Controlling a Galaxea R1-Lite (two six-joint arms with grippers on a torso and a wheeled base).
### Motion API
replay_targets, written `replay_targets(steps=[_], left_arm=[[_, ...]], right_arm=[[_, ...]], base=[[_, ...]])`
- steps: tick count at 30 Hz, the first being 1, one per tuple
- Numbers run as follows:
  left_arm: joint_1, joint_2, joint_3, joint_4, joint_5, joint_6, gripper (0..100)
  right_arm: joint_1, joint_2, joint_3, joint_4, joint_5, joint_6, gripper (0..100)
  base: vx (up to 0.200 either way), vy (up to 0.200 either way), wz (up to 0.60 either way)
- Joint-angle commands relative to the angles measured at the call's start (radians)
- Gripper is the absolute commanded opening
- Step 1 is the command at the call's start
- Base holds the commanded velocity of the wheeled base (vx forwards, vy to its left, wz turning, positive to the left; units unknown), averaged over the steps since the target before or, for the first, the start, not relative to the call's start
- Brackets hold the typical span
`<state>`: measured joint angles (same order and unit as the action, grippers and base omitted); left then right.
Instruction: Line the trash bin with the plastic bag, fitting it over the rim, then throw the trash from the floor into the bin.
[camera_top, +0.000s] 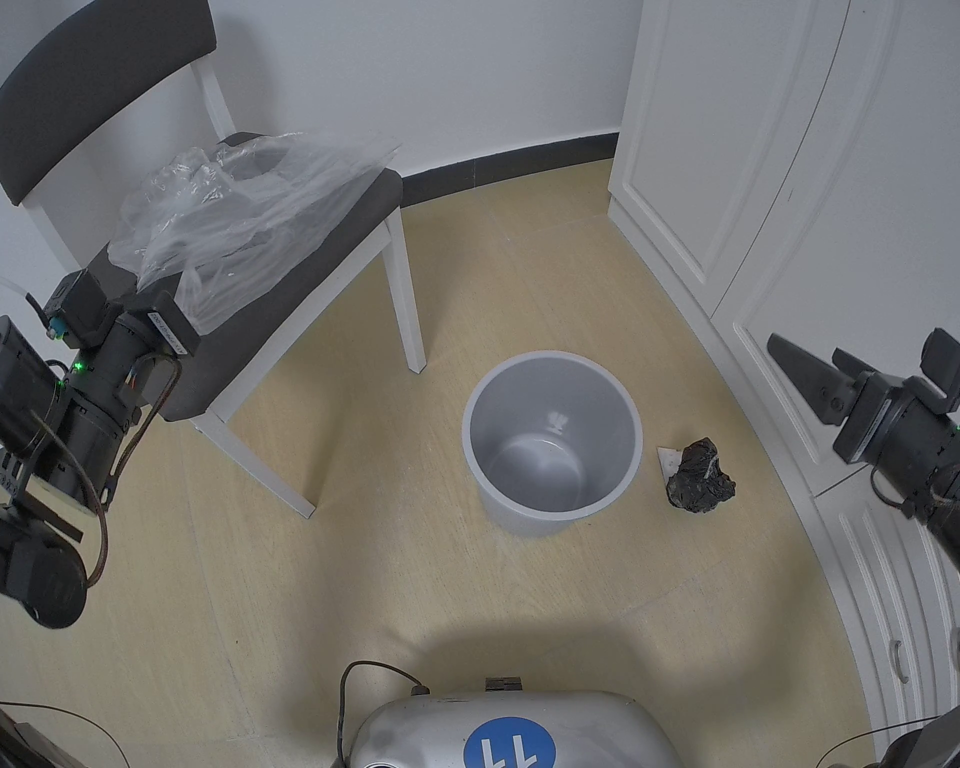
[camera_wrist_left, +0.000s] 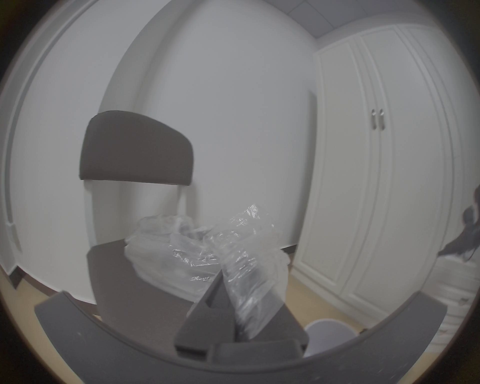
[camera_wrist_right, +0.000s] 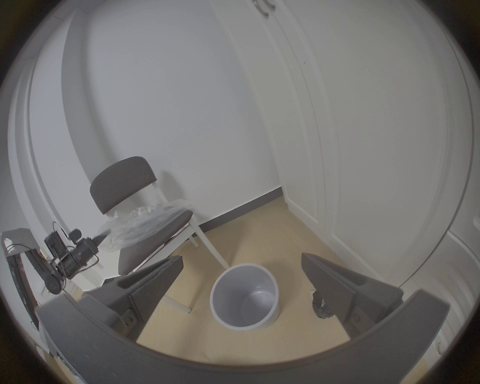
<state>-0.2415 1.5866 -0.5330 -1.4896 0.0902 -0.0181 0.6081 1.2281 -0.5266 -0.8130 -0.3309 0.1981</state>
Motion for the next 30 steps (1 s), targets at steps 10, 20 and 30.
replay_targets(steps=[10, 20, 30], left_arm=[[-0.309, -0.189, 0.091, 0.003, -0.001, 0.000, 0], [-0.380, -0.211, 0.105, 0.000, -0.001, 0.000, 0], [-0.440, -0.218, 0.074, -0.008, 0.014, 0.001, 0]], right_arm=[[0.148, 0.105, 0.068, -0.069, -0.056, 0.003, 100], [0.171, 0.110, 0.073, -0.069, -0.056, 0.003, 100], [0.234, 0.156, 0.123, -0.115, -0.056, 0.007, 100]], base=[[0.000, 0.000, 0.00], [0.000, 0.000, 0.00], [0.000, 0.000, 0.00]])
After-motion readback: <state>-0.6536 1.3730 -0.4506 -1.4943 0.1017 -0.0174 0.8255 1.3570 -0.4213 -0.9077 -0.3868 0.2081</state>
